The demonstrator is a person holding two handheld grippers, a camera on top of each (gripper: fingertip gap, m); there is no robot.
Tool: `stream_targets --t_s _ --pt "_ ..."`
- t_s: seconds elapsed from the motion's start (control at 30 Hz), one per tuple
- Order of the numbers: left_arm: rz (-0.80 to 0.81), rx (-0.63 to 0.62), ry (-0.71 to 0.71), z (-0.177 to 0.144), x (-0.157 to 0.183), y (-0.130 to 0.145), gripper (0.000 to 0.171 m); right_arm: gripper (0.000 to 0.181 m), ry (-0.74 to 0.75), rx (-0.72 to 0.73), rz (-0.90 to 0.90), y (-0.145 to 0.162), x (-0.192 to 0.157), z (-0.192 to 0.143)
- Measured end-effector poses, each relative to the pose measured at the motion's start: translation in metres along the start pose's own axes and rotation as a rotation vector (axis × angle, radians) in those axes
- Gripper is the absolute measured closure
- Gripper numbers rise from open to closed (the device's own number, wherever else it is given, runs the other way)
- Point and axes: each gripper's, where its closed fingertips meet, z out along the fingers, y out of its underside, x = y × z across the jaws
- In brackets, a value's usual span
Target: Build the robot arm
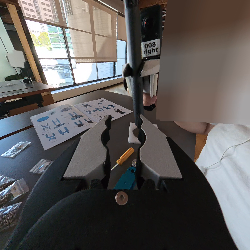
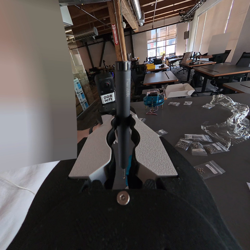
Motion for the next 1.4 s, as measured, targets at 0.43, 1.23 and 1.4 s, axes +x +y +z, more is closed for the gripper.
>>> stream_targets --t_s 0.43,1.23,1.4 --pt "0.002 0.007 0.105 0.017 0.013 0.011 0.129 0.165 -0.029 0.045 0.007 0.025 -0.001 0.006" --pt "0.055 -0.037 0.199 0.027 0.021 0.026 0.152 0.164 -0.126 0.019 -0.064 0.041 -0.003 0.011" --pt "0.058 -0.042 0.174 0.024 0.02 0.028 0.156 0.164 -0.179 0.016 -0.03 0.042 -0.003 0.011"
